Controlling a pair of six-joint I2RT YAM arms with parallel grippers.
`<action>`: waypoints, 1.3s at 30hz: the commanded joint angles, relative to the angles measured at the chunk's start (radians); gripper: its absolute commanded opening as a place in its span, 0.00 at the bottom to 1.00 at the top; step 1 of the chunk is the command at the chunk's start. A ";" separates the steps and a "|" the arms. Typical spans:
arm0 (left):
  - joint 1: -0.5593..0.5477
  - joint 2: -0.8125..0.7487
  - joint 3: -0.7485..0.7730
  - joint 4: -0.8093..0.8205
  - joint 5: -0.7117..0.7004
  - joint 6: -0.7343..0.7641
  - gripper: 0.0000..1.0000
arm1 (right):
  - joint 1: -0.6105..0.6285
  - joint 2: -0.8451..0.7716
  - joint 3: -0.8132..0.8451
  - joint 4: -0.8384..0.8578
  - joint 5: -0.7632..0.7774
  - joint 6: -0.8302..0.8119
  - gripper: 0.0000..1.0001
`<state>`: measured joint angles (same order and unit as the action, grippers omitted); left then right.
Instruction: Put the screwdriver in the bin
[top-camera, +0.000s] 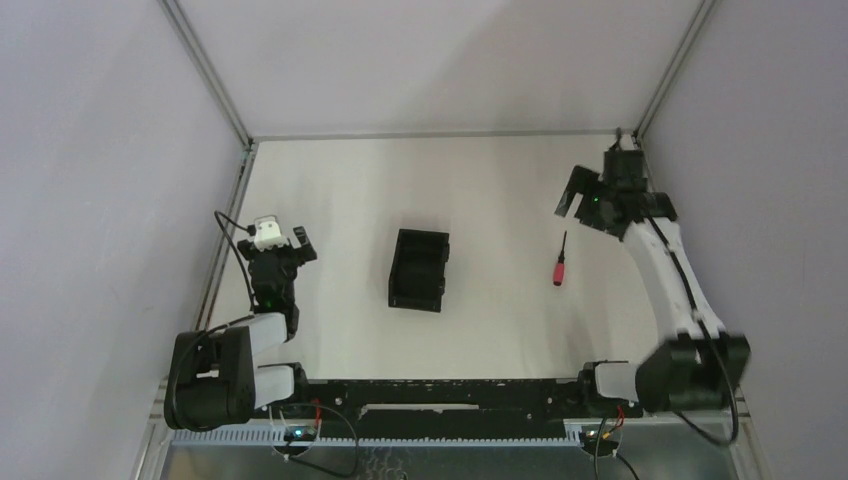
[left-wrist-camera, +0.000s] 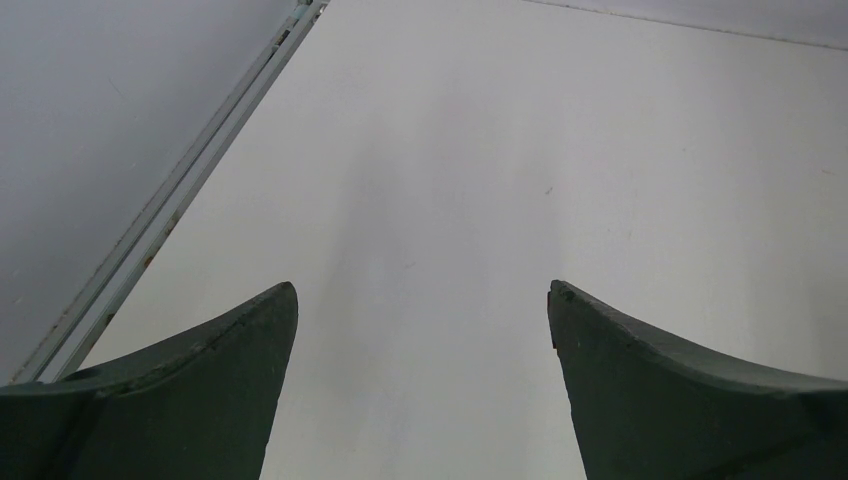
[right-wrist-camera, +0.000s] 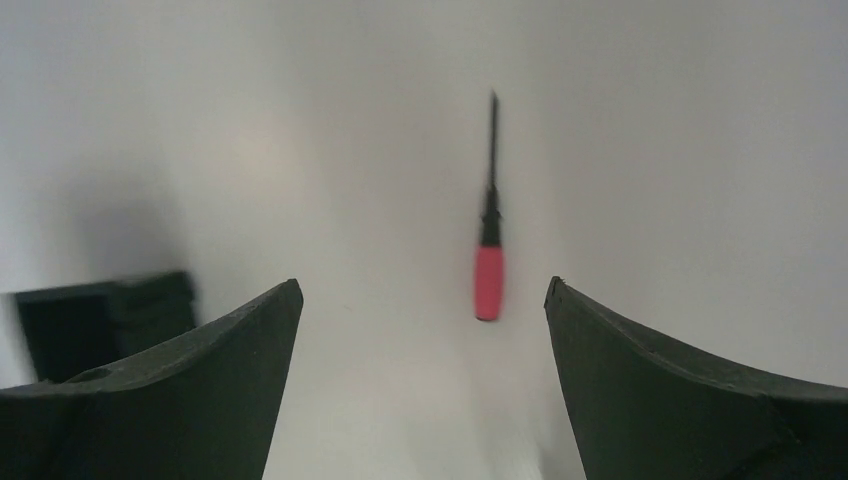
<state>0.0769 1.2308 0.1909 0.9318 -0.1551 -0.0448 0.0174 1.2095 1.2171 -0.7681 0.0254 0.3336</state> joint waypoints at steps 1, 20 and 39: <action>-0.006 -0.001 0.047 0.024 -0.013 0.013 1.00 | -0.010 0.180 -0.021 -0.125 0.007 -0.051 1.00; -0.006 -0.001 0.047 0.024 -0.013 0.013 1.00 | 0.019 0.612 -0.081 0.088 0.040 -0.163 0.41; -0.006 -0.001 0.047 0.024 -0.014 0.013 1.00 | 0.078 0.322 0.222 -0.488 -0.045 -0.116 0.00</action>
<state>0.0769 1.2308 0.1909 0.9318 -0.1551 -0.0448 0.0570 1.5654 1.3937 -1.1038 -0.0036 0.1875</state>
